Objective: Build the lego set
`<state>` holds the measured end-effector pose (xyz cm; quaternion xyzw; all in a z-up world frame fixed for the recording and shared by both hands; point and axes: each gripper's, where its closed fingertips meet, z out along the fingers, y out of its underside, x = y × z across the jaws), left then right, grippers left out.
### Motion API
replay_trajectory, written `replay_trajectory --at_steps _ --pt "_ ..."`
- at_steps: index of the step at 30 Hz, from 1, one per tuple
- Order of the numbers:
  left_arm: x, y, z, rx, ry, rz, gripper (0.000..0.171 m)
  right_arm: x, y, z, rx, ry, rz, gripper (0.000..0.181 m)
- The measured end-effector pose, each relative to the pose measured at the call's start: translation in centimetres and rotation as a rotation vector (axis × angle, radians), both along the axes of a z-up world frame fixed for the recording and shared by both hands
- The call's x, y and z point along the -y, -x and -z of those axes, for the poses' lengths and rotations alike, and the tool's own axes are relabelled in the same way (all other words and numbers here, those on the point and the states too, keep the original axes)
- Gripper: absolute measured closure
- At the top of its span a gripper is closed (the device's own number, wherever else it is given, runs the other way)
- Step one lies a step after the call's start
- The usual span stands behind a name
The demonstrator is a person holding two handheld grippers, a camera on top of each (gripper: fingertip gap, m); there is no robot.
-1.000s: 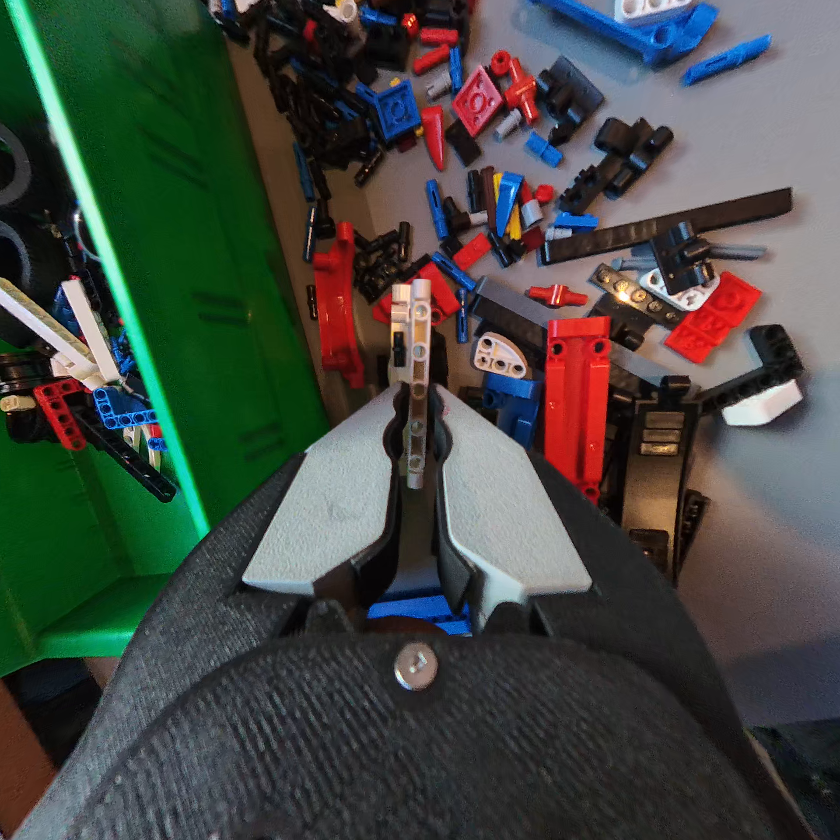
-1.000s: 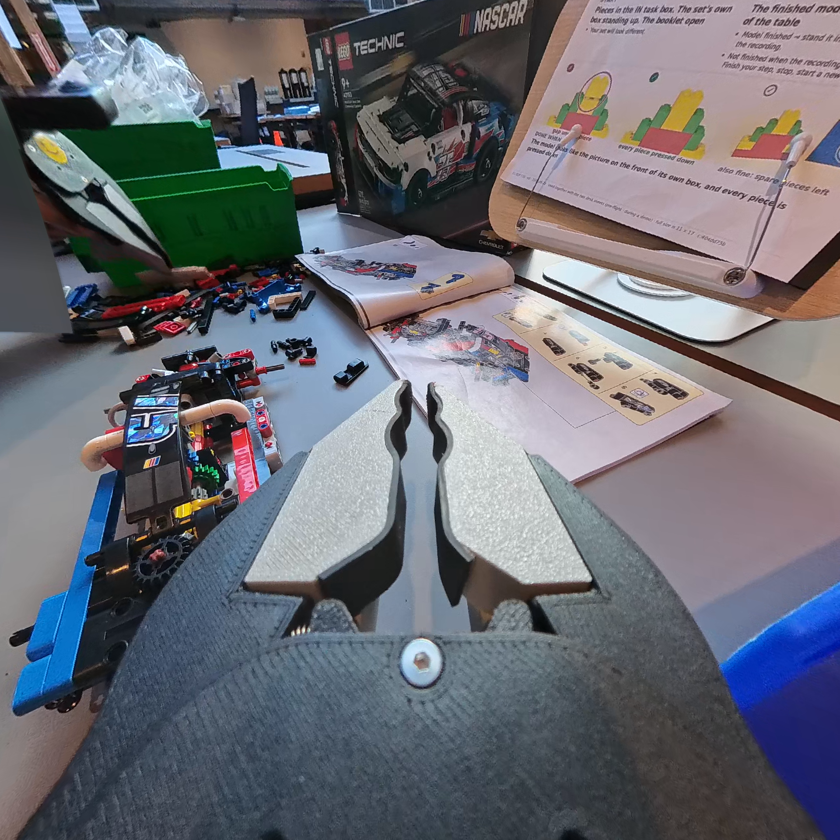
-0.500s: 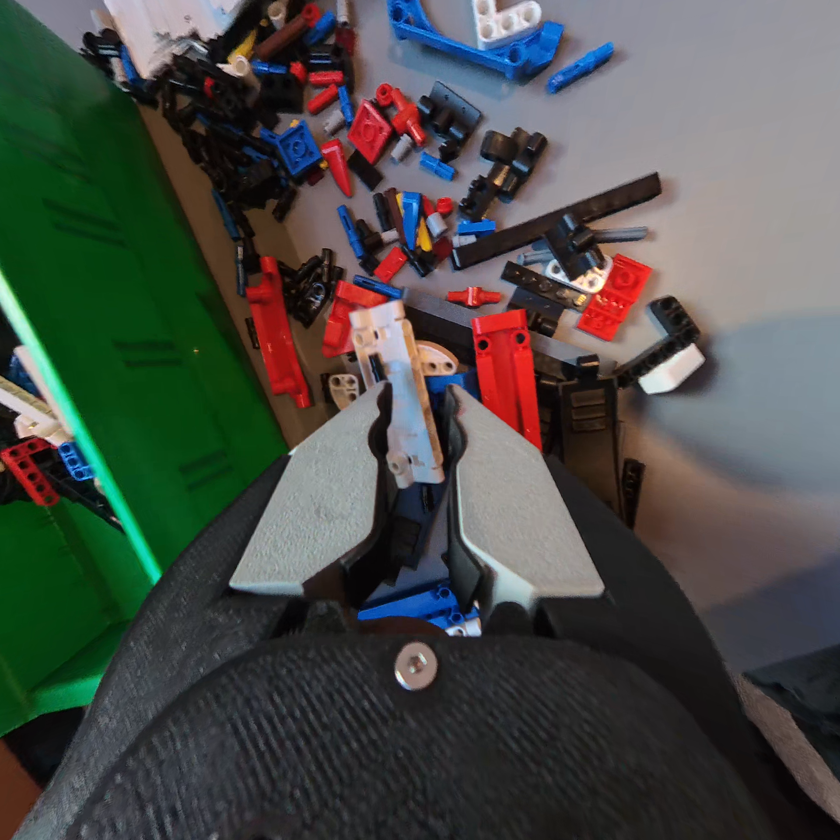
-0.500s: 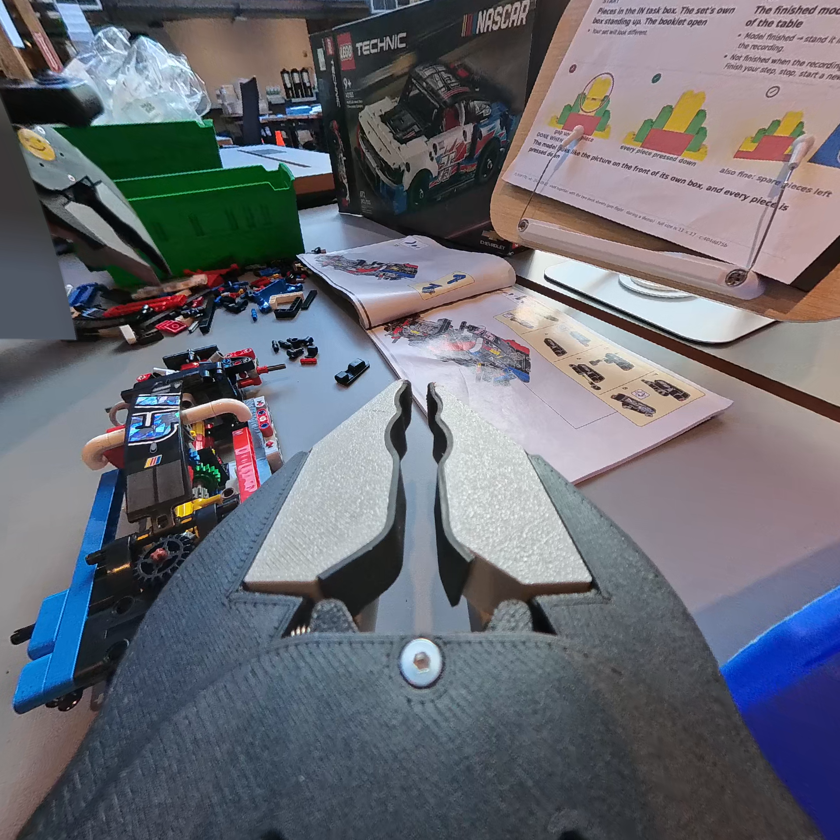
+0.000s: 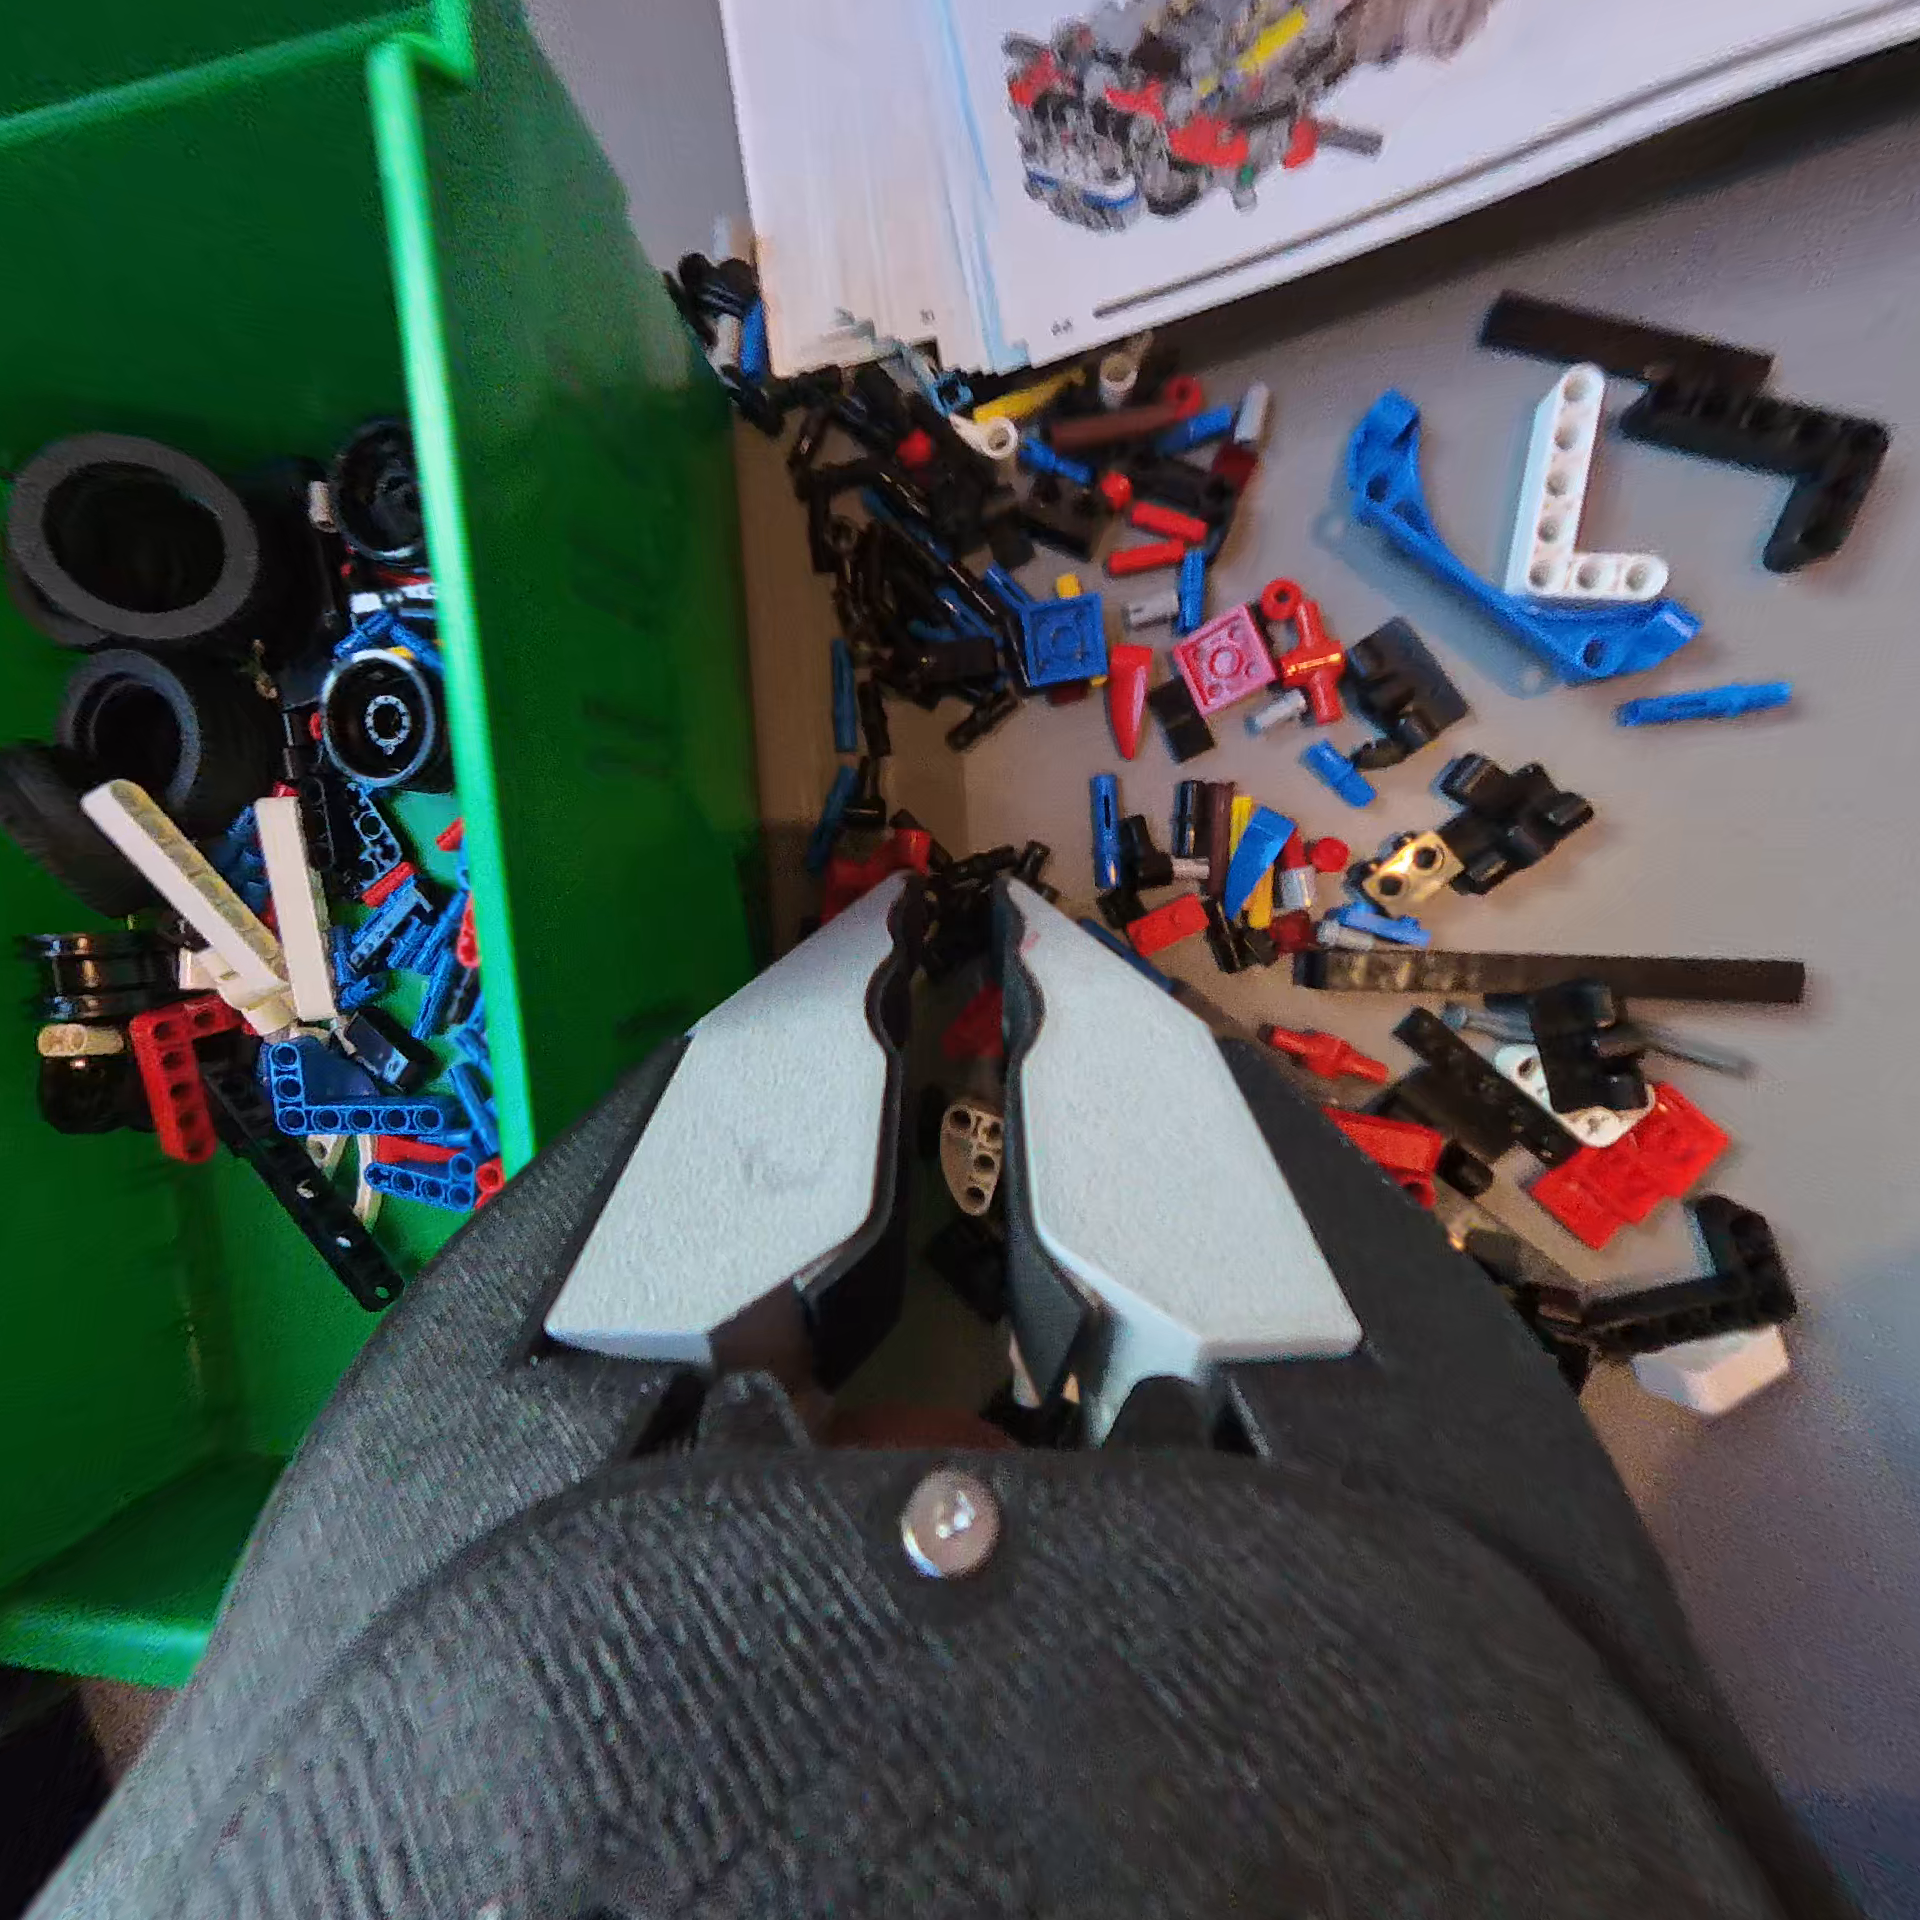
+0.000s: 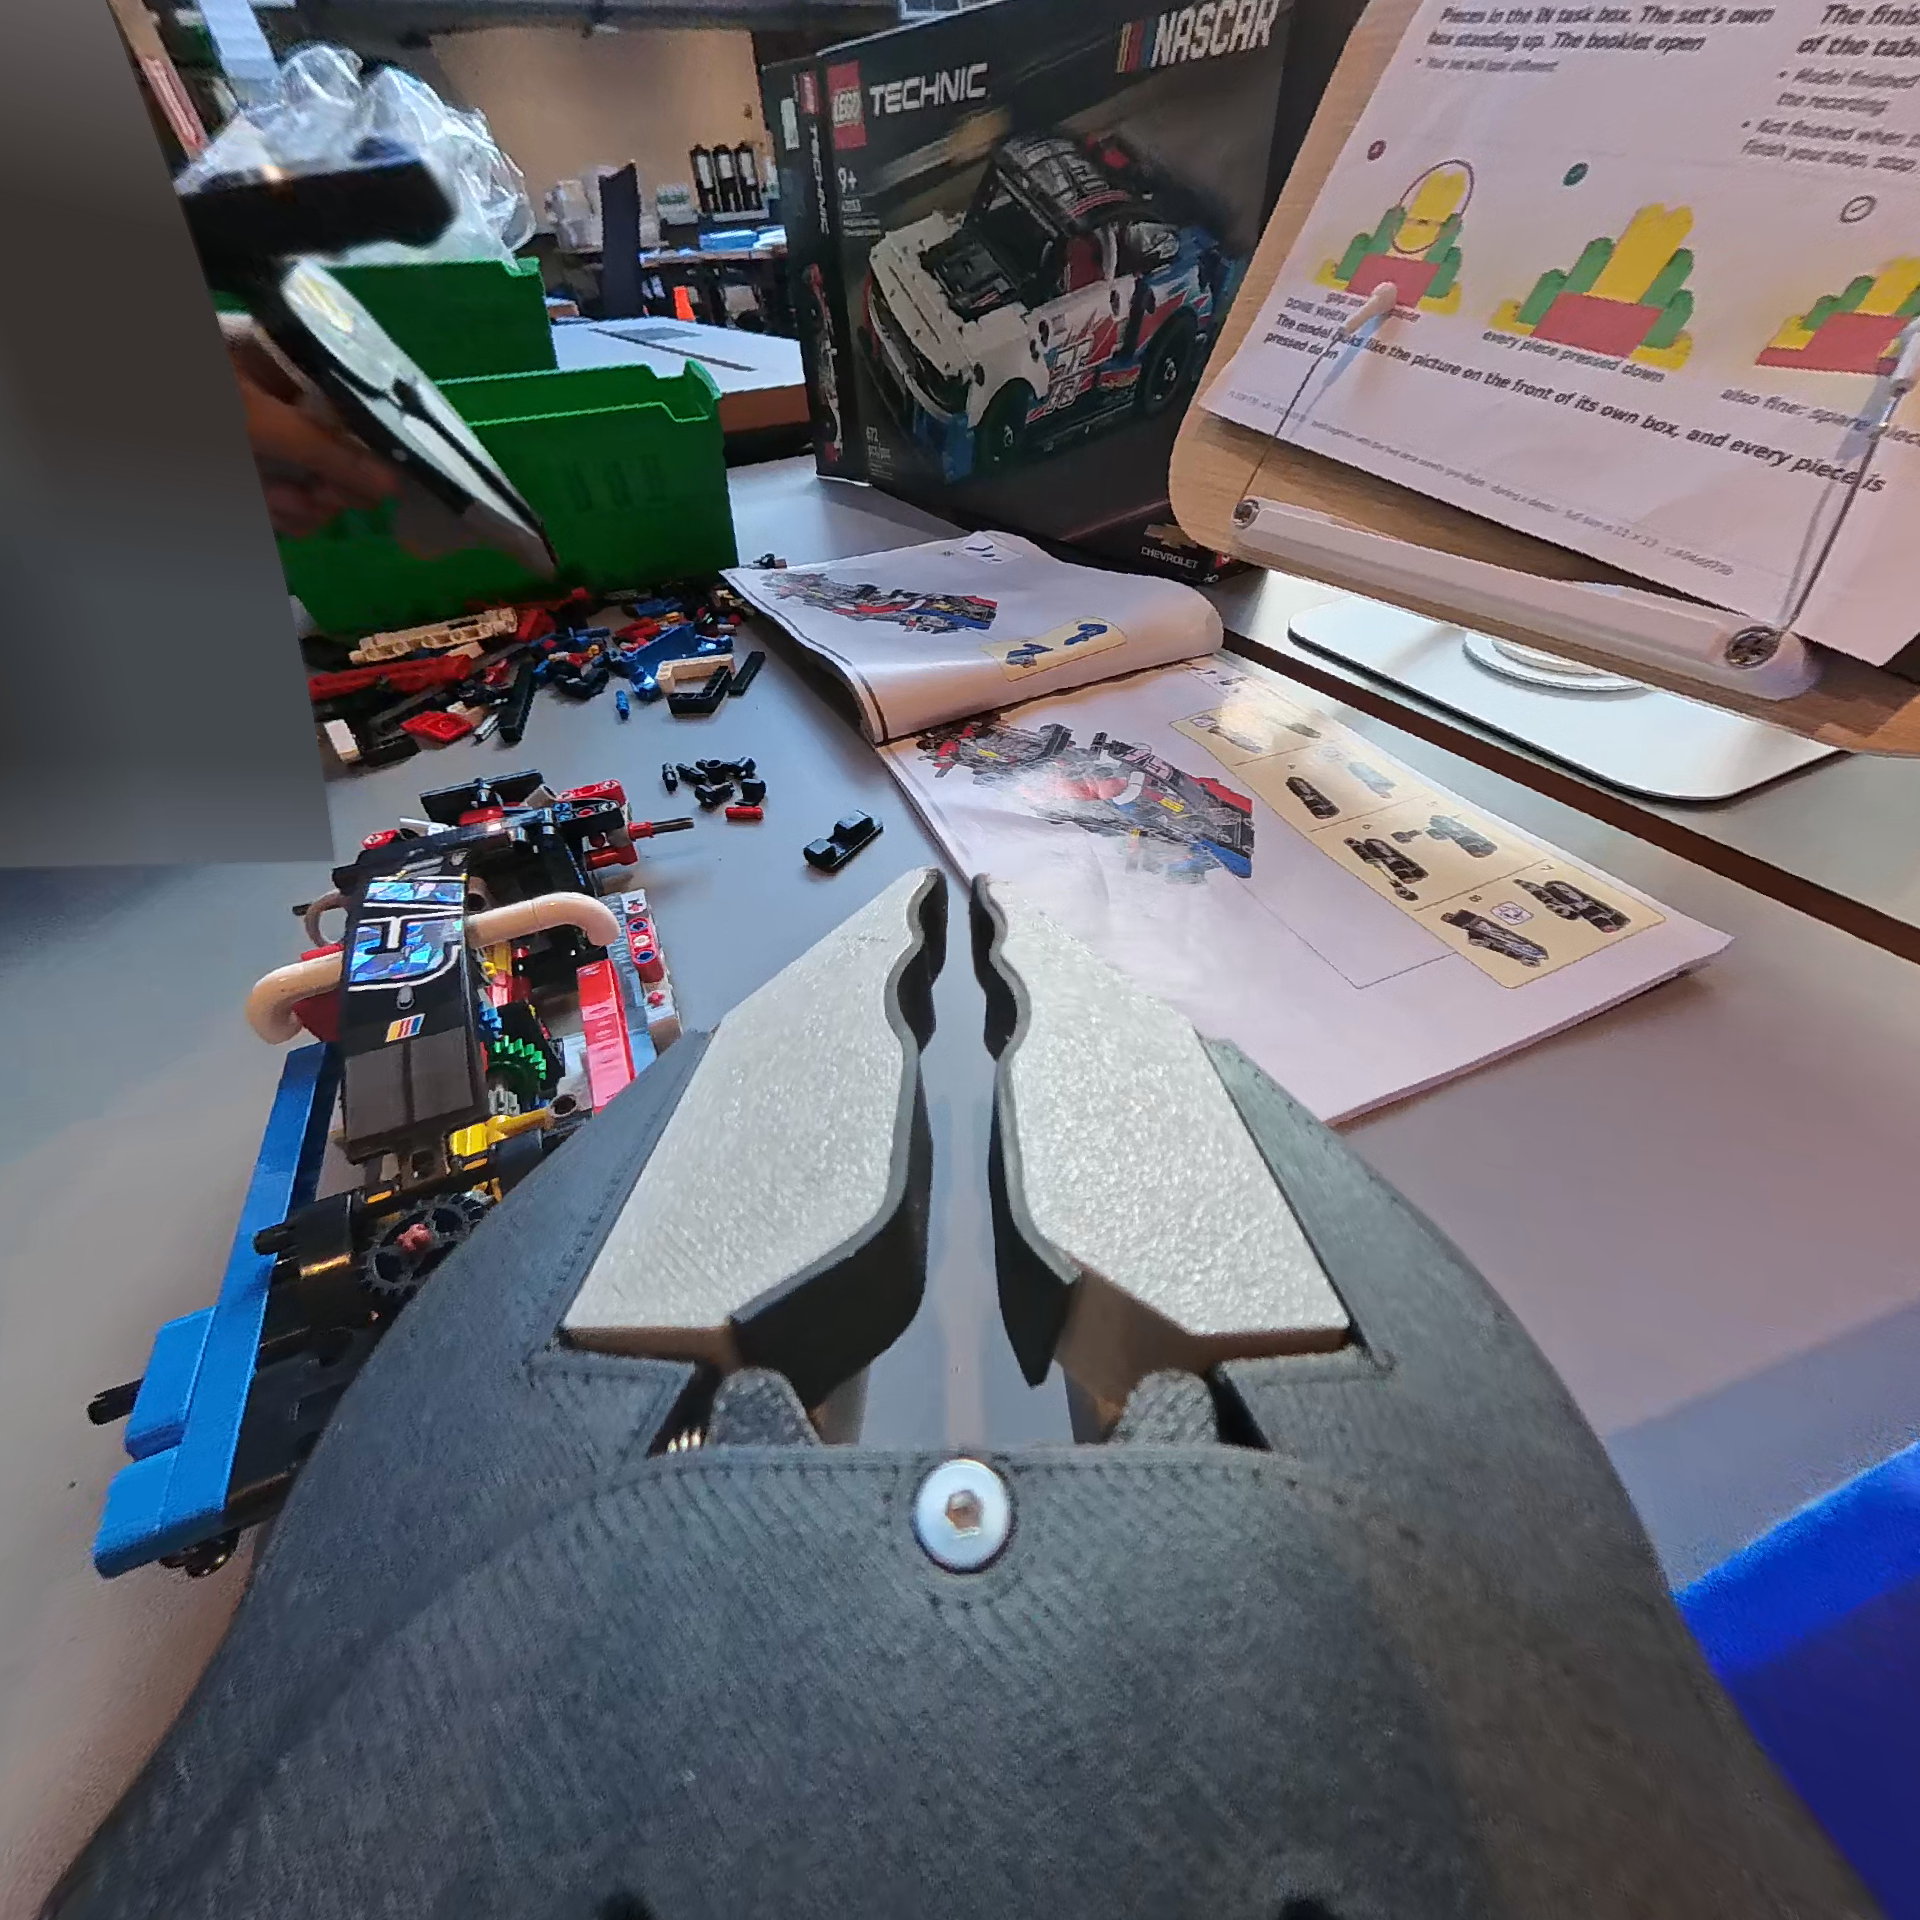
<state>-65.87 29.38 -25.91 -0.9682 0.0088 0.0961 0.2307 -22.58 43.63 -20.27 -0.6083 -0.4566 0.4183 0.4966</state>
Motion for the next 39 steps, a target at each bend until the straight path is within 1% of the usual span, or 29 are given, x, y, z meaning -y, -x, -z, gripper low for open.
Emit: replay_trajectory --at_steps 2,6,10,16,20,32,39 --pt "0.0 -0.2 0.2 0.0 0.051 0.019 0.165 0.3 0.1 0.0 0.001 0.003 -0.016 0.181" --pt "-0.1 0.1 0.3 -0.044 0.147 0.051 0.17 0.8 0.2 -0.1 -0.012 0.028 -0.052 0.181" --pt "0.1 0.0 0.6 -0.022 0.227 0.063 0.169 1.0 0.1 -0.3 -0.038 0.054 -0.074 0.181" --pt "0.6 0.2 1.4 -0.038 0.332 0.084 0.168 1.1 0.1 -0.5 -0.05 0.072 -0.083 0.181" --pt "0.5 0.9 1.5 -0.045 0.325 0.061 0.17 1.2 0.1 -0.5 -0.049 0.069 -0.083 0.181" --pt "0.6 0.9 2.3 -0.039 0.352 0.073 0.166 1.1 0.0 -0.5 -0.053 0.076 -0.079 0.181" --pt "0.2 0.9 1.9 -0.055 0.337 0.084 0.171 1.1 0.0 -0.5 -0.057 0.079 -0.08 0.181"
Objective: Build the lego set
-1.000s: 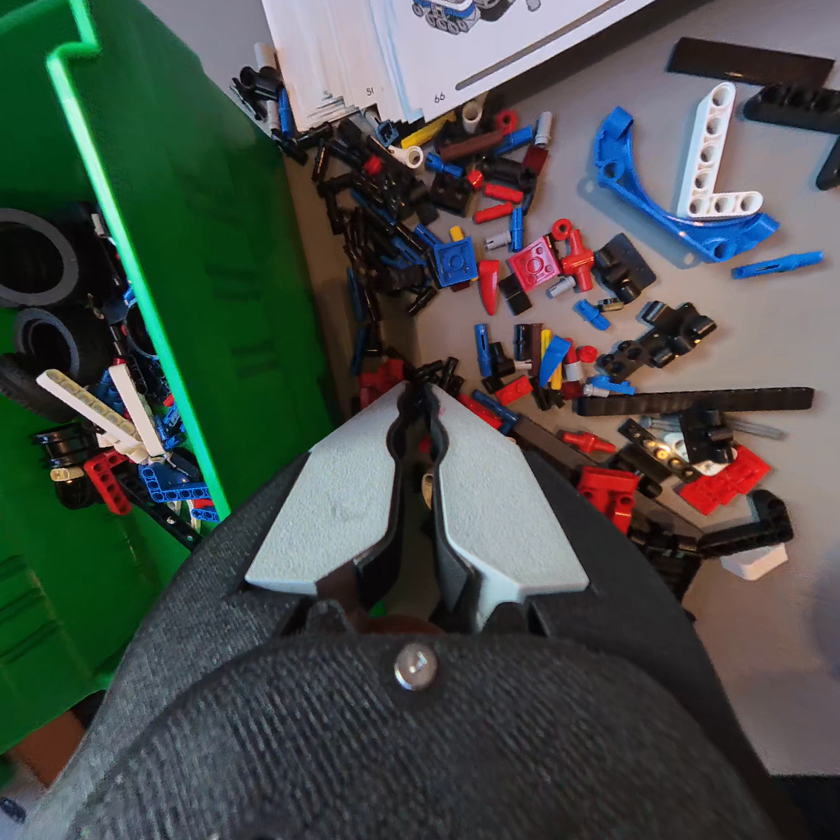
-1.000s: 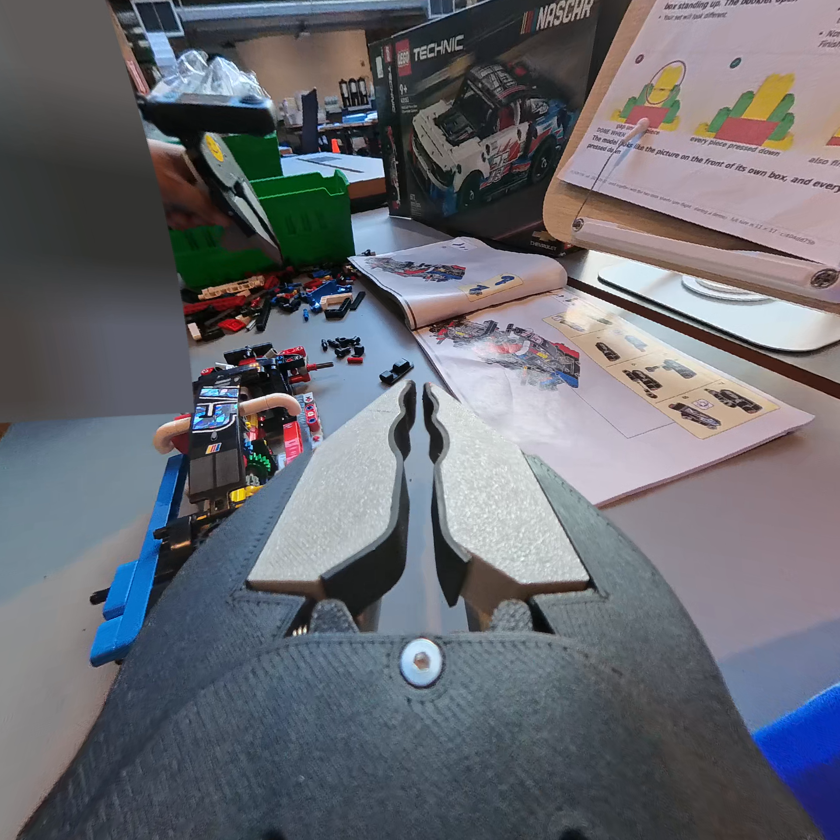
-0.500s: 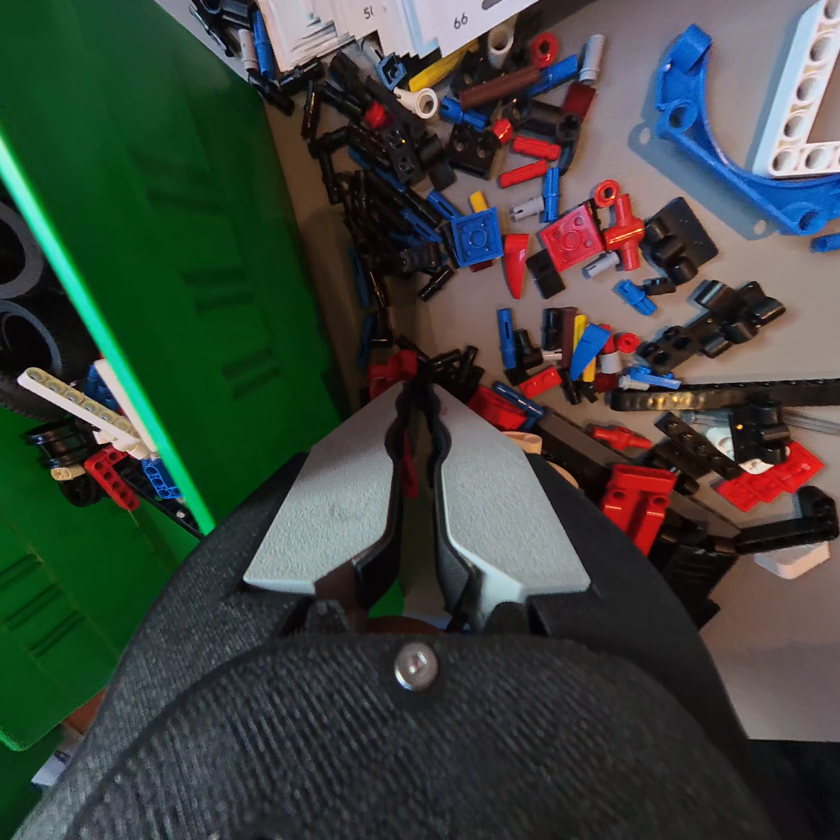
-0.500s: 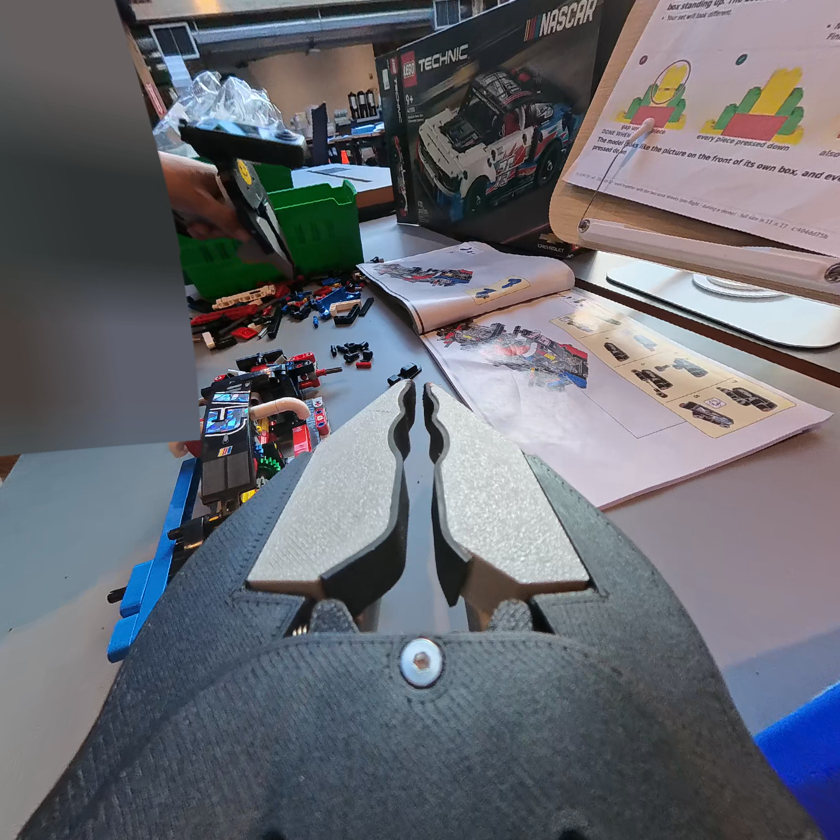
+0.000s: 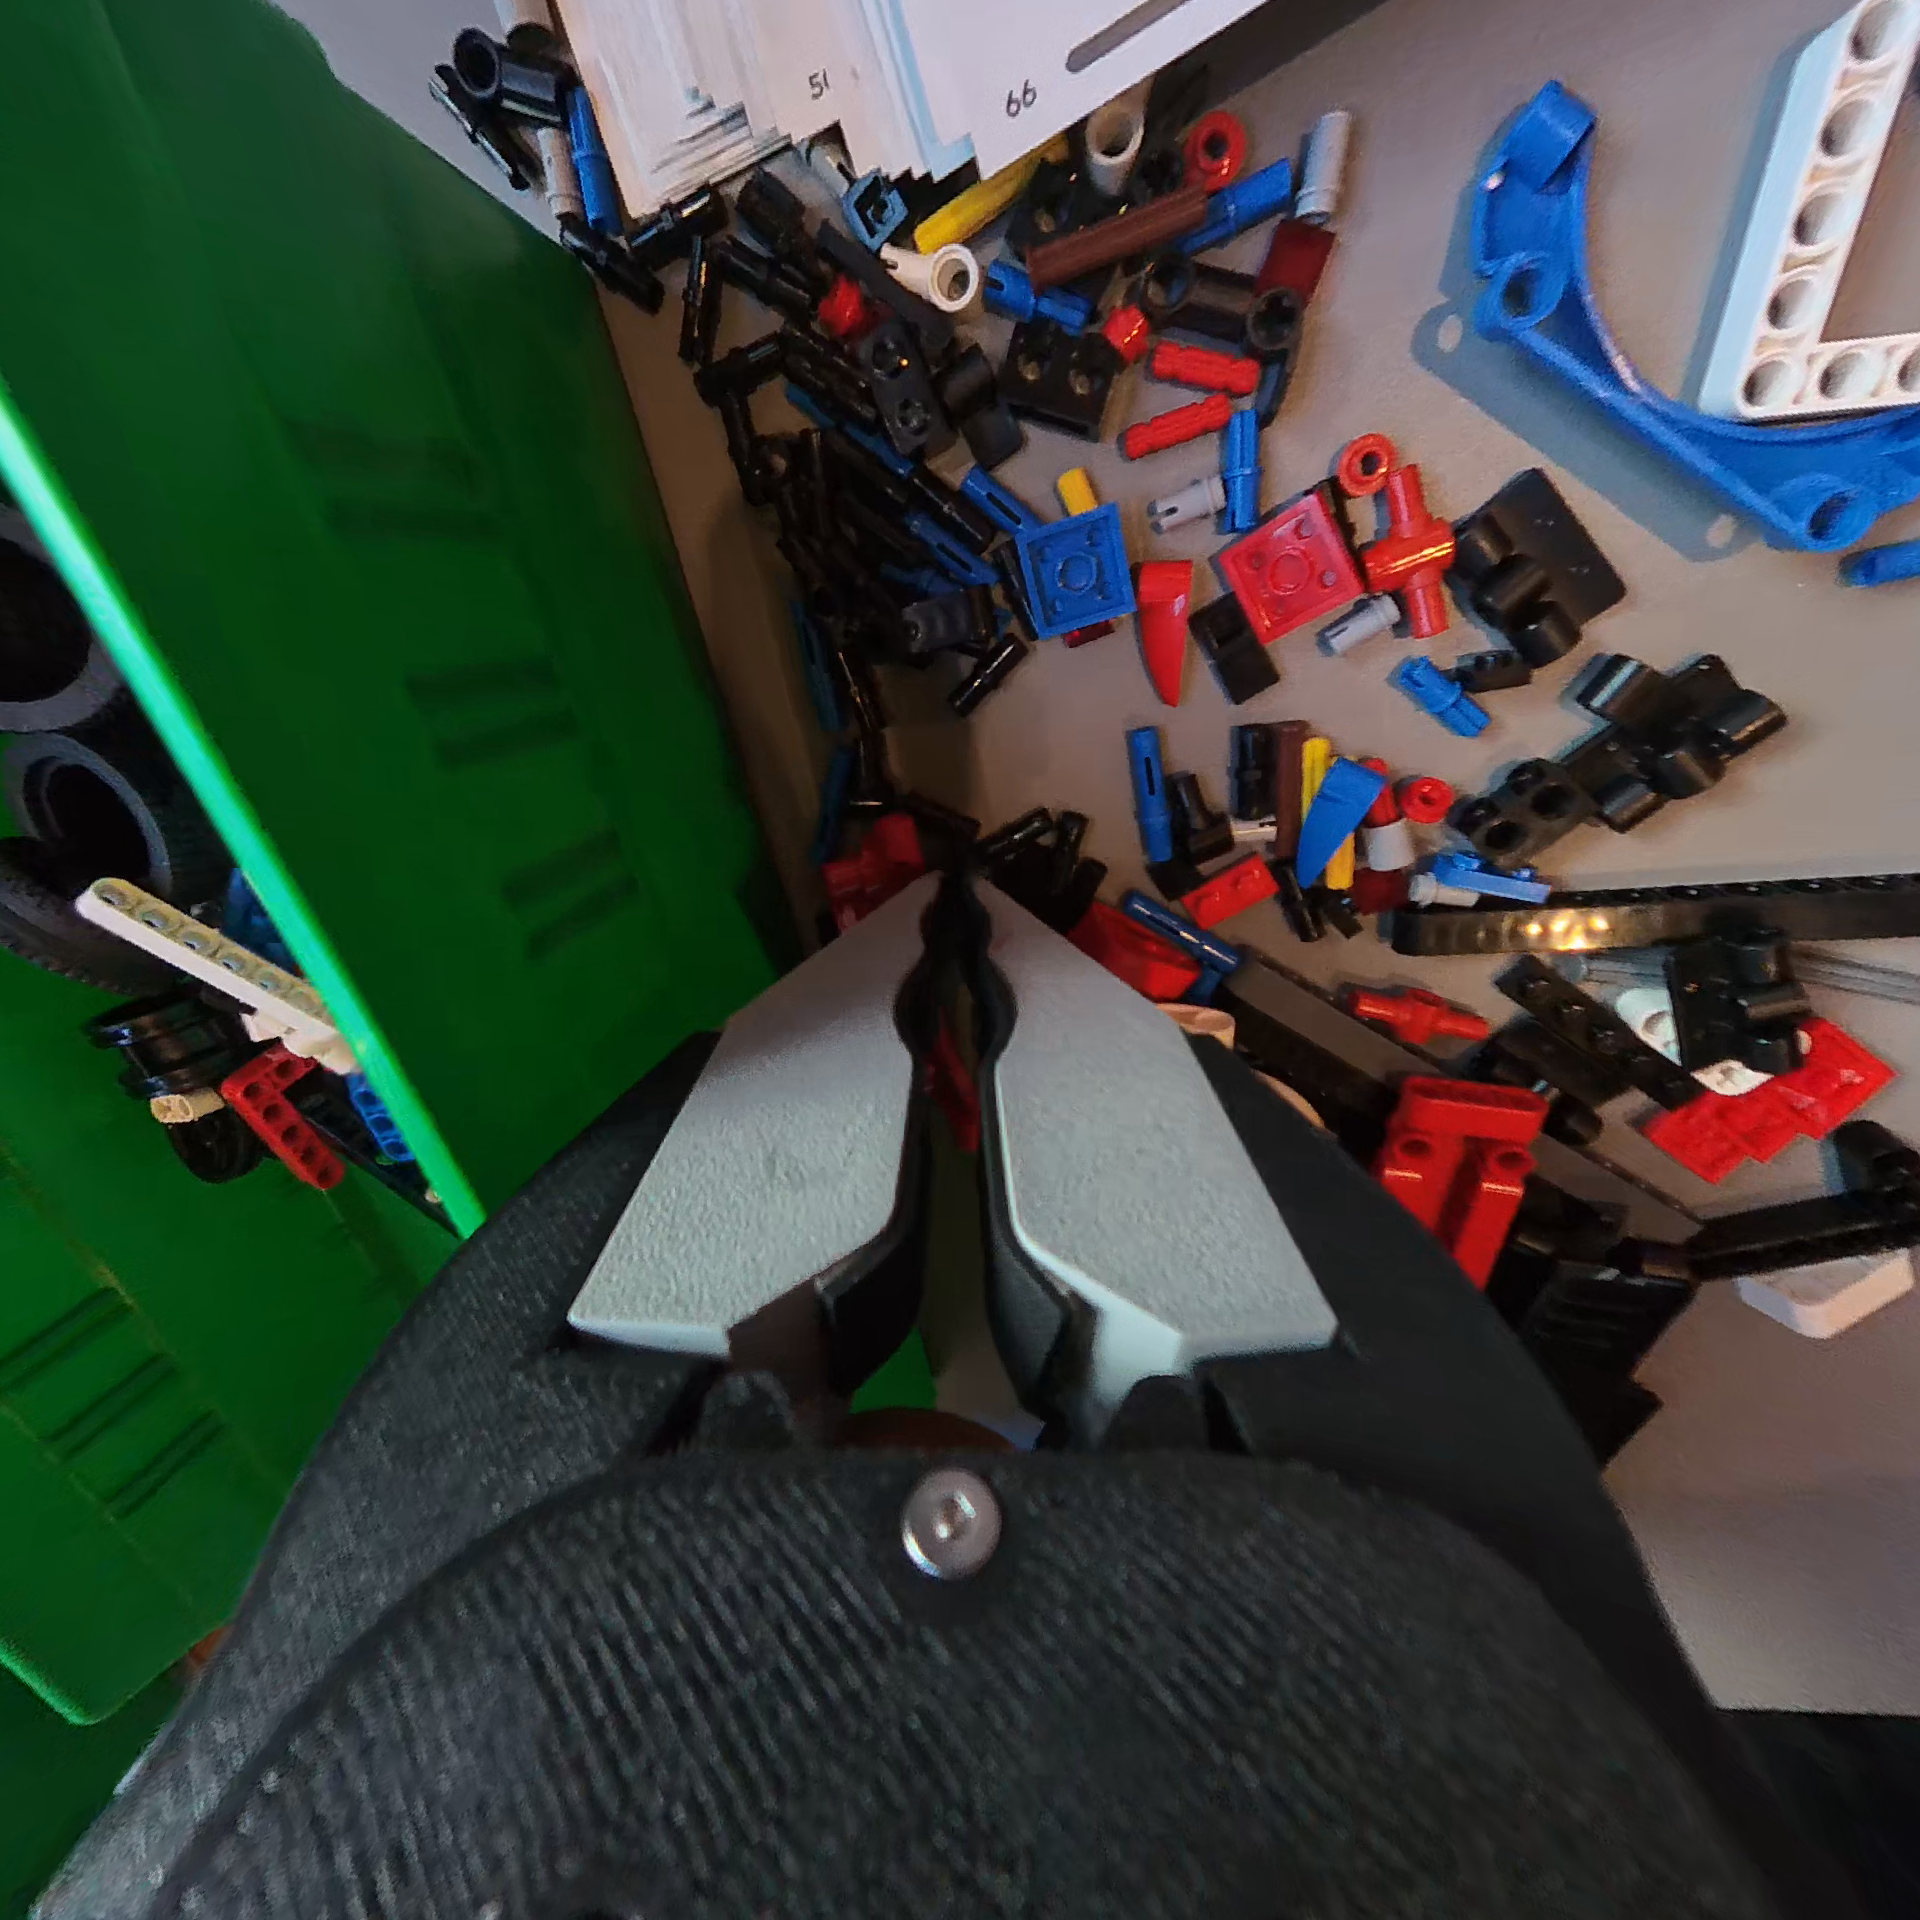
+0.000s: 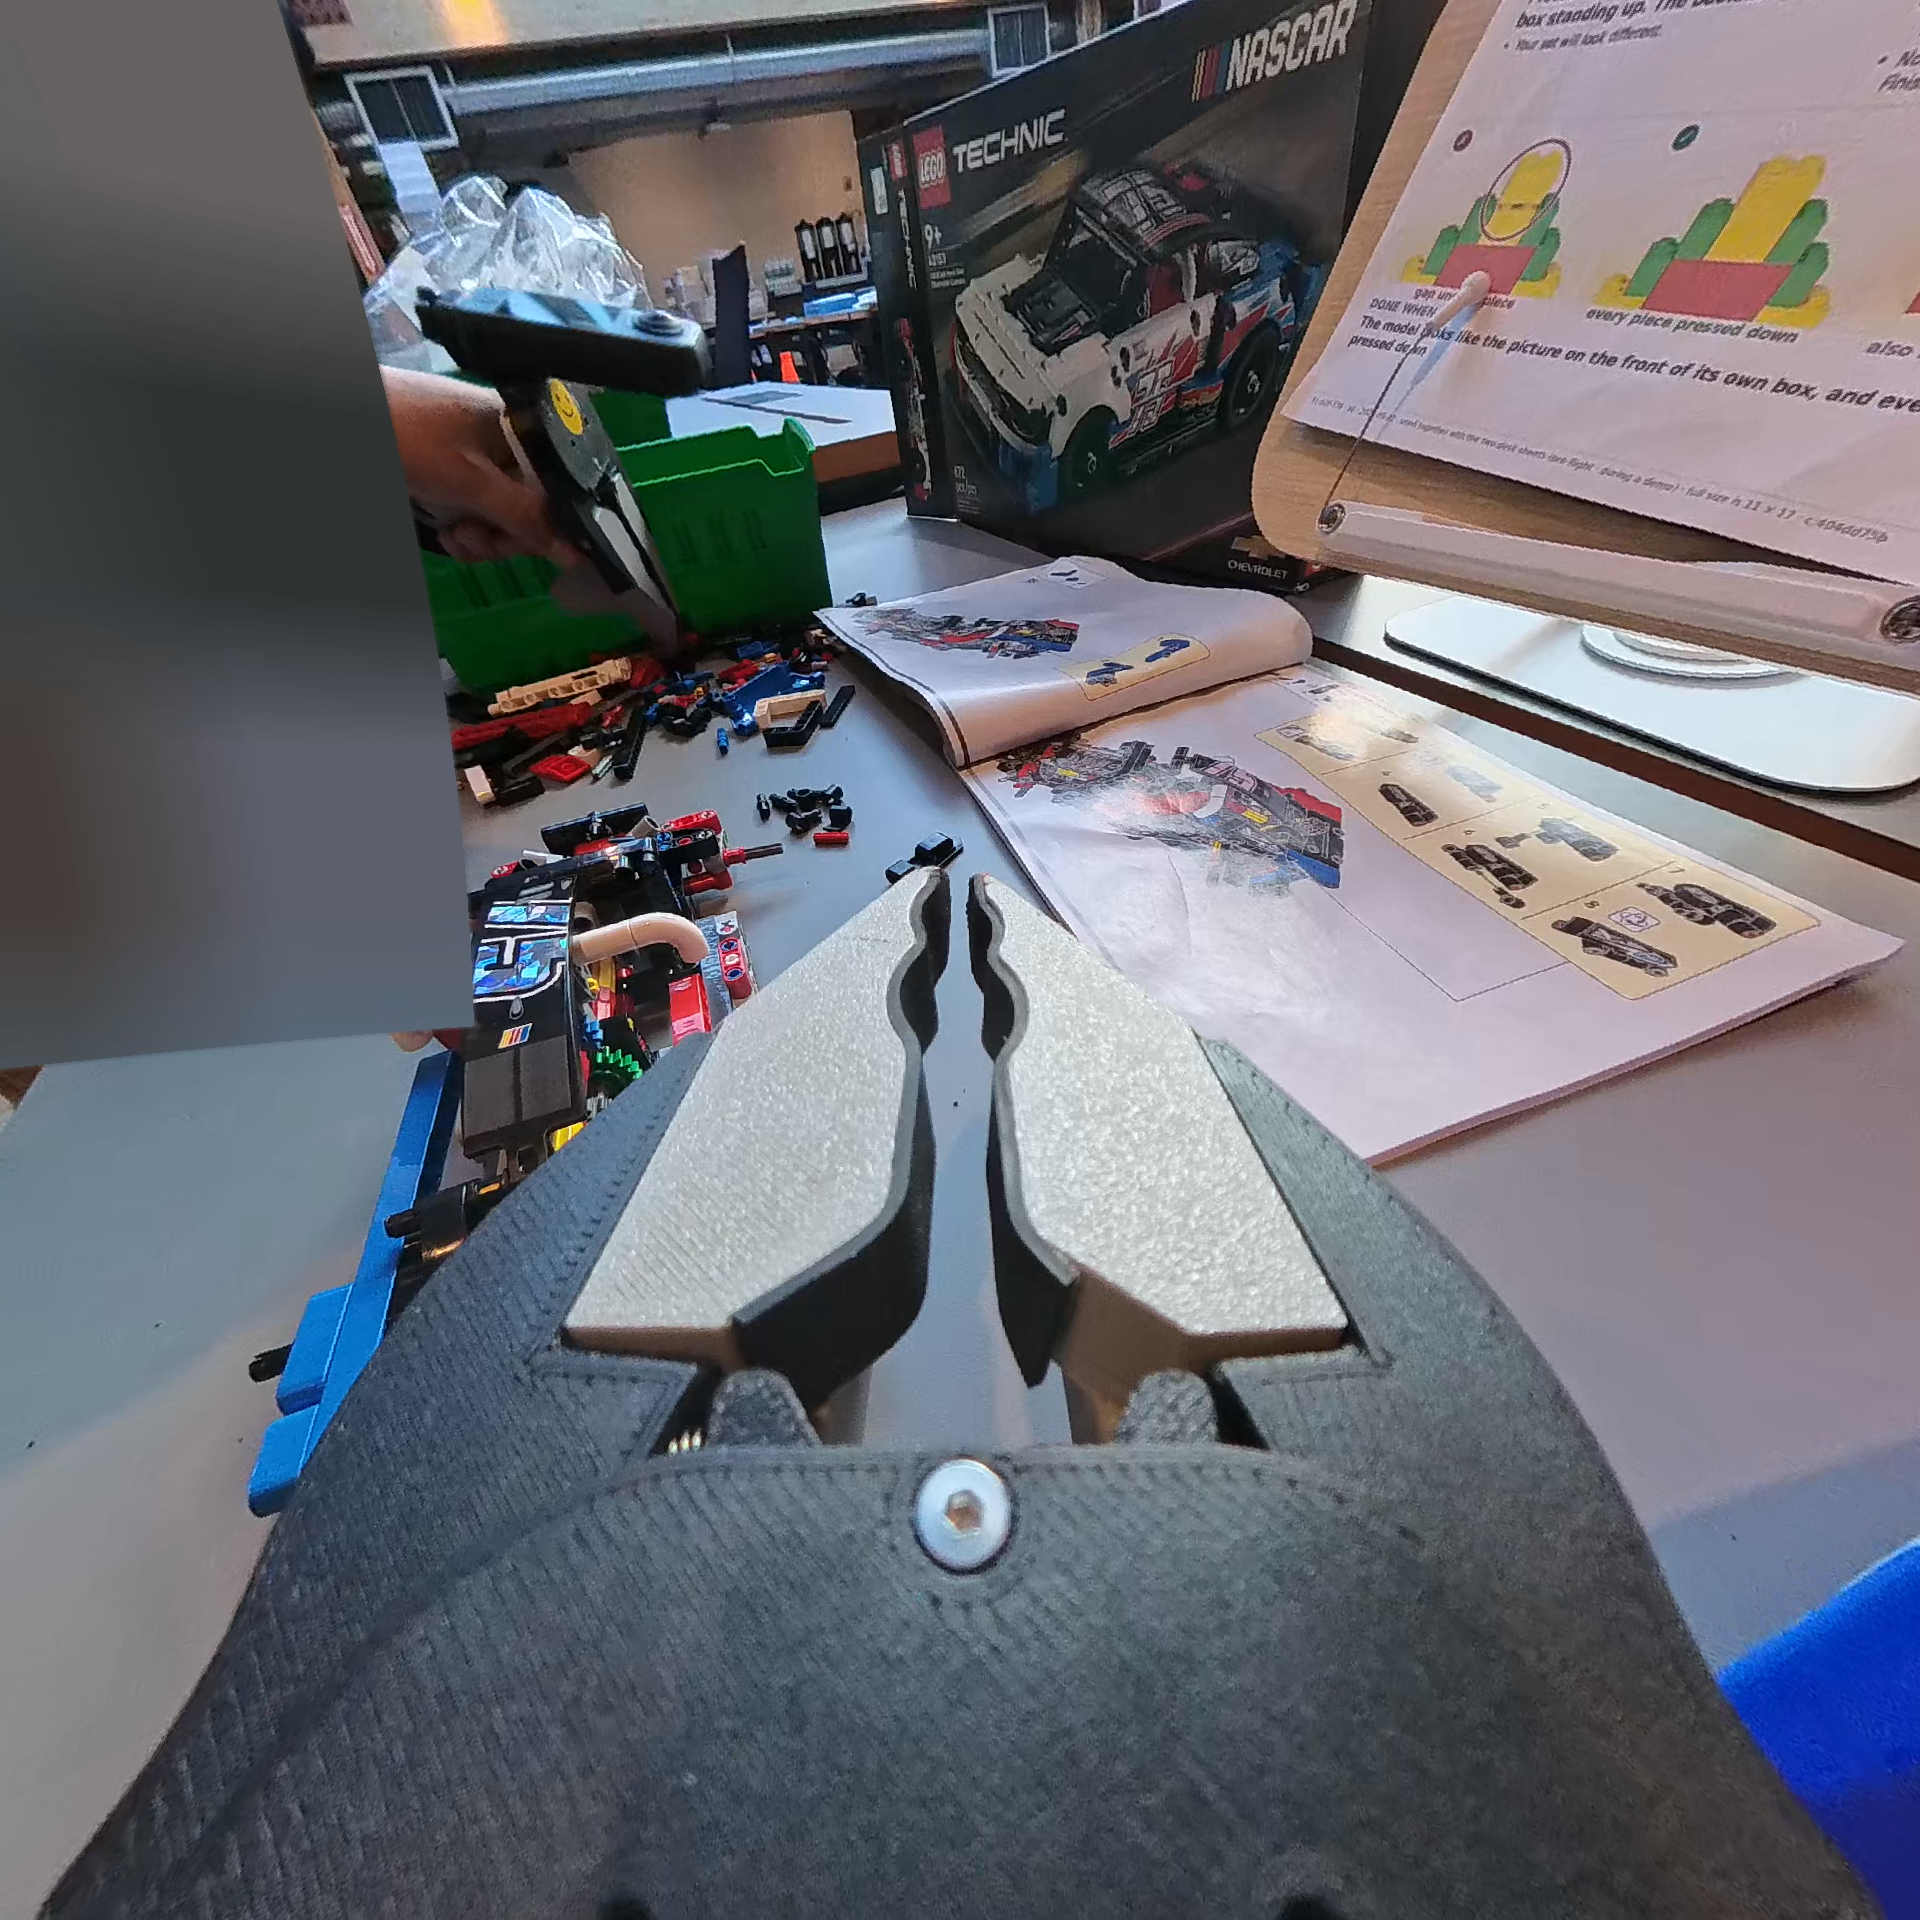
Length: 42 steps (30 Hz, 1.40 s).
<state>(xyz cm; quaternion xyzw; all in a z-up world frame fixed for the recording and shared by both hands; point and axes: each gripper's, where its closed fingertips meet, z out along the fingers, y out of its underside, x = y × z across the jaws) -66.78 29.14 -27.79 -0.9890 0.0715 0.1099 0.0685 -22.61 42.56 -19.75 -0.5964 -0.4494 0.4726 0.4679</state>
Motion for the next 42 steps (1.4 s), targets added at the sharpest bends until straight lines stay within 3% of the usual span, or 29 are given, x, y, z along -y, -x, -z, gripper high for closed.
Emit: replay_trajectory --at_steps 10,11,42 --pt "0.3 0.0 -0.5 0.015 0.004 -0.011 0.171 0.1 0.0 0.0 0.0 -0.004 -0.001 0.181" --pt "0.3 0.1 -0.3 0.012 0.002 -0.018 0.163 0.1 0.0 0.0 0.001 -0.005 -0.001 0.181" --pt "0.0 0.0 0.5 0.005 0.019 -0.011 0.17 0.0 -0.1 -0.1 -0.006 0.005 0.002 0.181"
